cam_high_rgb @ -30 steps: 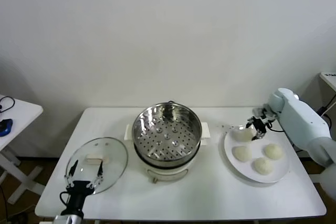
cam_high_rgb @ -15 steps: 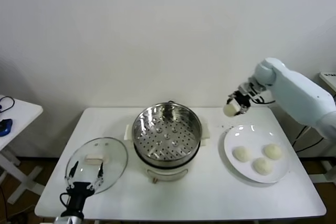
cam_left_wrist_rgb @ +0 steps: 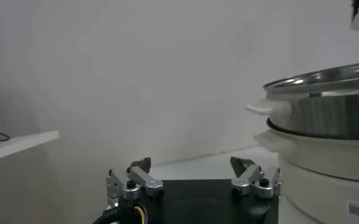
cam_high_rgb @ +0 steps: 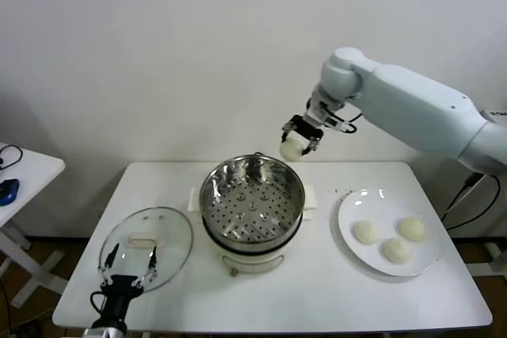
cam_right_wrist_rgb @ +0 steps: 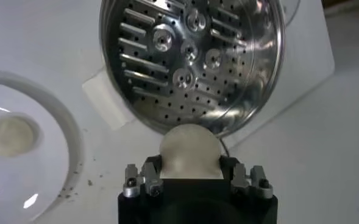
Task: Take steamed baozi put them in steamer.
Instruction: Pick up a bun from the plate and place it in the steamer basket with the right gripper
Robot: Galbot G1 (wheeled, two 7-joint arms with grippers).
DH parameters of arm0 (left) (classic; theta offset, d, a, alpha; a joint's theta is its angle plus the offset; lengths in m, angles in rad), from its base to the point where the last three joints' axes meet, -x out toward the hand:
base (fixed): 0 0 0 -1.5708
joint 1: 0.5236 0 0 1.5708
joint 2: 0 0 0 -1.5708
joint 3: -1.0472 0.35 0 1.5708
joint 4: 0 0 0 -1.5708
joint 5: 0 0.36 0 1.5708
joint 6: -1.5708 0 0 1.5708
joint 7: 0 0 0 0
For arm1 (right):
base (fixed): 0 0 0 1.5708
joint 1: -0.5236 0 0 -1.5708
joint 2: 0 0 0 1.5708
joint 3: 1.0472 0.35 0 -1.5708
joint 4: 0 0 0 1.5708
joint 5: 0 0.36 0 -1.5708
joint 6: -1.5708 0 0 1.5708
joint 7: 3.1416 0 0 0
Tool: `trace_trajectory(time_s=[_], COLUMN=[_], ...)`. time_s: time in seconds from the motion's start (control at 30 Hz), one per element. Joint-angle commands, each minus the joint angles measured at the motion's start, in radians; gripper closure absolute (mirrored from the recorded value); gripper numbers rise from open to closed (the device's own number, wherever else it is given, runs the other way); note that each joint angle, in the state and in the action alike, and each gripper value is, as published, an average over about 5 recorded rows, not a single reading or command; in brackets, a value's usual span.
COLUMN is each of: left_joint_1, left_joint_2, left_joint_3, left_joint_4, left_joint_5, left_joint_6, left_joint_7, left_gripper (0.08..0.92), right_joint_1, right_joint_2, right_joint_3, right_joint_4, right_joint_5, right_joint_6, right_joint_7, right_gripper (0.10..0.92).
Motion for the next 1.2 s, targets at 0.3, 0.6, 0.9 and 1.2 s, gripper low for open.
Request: trace_trajectory(time_s=[0.3,0.6,0.9,1.2], left_joint_1=[0.021,0.025,0.021,0.025], left_joint_2=[0.003,0.0,0.0,0.001], left_joint_3=[-0.006,-0.004,-0.004,-0.007], left_joint_4=[-0.017,-0.007,-0.005,-0.001], left_joint_5=[0.014,0.015,0.016,0.014], left_joint_6=[0.002,-0.002,-0.001,-0.004], left_joint_7=[0.001,0.0,0.001,0.0], left_gripper=[0.177,0.177,0.177,0.177], right_joint_1=[-0.154,-0.199,-0.215,-0.211], right_joint_2=[0.253,0.255,0.256,0.249], right_joint_3=[0.005,0.023,0.03,0.028], right_joint_4=[-0.125,-0.18,-0.184,-0.176], right_joint_5=[-0.27,-0.332,-0.34,-0.336], right_joint_6=[0.126,0.141,0.143,0.142], right_joint_7=[0.007,0.01,0.011,0.005], right_gripper=[0.389,0.389,0.389,0.389])
